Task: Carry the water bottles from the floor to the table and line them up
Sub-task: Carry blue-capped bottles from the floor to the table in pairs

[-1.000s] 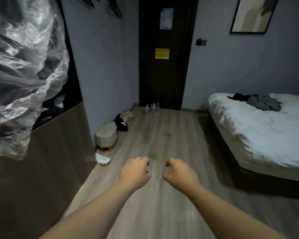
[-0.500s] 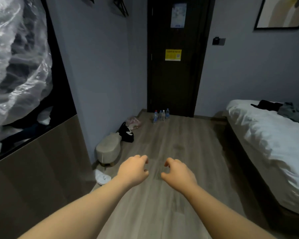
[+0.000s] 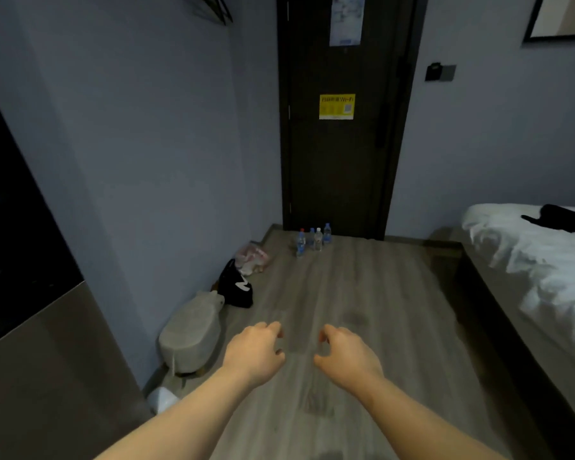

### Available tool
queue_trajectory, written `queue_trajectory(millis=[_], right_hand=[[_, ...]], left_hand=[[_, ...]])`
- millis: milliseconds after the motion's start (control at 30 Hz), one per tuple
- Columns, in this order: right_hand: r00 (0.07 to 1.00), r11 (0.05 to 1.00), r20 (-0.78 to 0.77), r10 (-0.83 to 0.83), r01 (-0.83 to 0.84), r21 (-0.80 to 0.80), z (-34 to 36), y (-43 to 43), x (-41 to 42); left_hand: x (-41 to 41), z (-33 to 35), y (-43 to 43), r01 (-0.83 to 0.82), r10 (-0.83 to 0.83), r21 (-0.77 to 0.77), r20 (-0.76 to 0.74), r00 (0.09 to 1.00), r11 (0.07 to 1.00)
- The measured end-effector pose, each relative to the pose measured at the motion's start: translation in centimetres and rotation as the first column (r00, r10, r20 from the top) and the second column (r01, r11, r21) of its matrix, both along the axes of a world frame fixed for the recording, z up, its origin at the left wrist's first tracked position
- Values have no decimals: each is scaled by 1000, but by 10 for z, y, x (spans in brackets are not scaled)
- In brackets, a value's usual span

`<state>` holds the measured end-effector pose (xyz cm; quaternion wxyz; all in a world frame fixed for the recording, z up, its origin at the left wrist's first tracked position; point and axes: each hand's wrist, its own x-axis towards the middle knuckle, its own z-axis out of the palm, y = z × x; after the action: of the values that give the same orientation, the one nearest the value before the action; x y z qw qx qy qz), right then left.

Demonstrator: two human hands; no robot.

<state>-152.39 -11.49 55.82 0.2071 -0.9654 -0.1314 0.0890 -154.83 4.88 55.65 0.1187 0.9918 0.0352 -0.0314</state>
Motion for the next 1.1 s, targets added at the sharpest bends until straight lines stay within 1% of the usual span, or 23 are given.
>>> queue_trajectory(millis=[233,333,533,733,800,900,1033,1100], right_hand=[[1000,999,-19,-15,14,-44,-8,44,160],[998,996,-41,-55,52,-66,-7,58,230],[983,992,-132,-127,125,-24,-18,72,336],[967,989,-211,-144,150,13,-38,66,452],[968,988,-208,-138,149,37,-42,60,500],[971,981,-203,-128,154,116,-44,47,578],[972,982,-210,-110,138,125,-36,23,672],[970,984,-216,-109,136,114,-34,11,714]], left_hand=[[161,-11,44,23,-23,-27,13,1000,999],[232,-12,60,20,-21,-65,-10,1000,998],[354,-9,66,82,-88,-77,-72,994,994],[473,-23,60,88,-97,-84,-104,990,993],[521,-28,54,79,-88,-79,-115,990,994],[600,-24,39,63,-69,-63,-112,991,996],[693,-10,16,78,-80,-29,-117,990,997],[735,-10,8,74,-77,-38,-108,991,997]])
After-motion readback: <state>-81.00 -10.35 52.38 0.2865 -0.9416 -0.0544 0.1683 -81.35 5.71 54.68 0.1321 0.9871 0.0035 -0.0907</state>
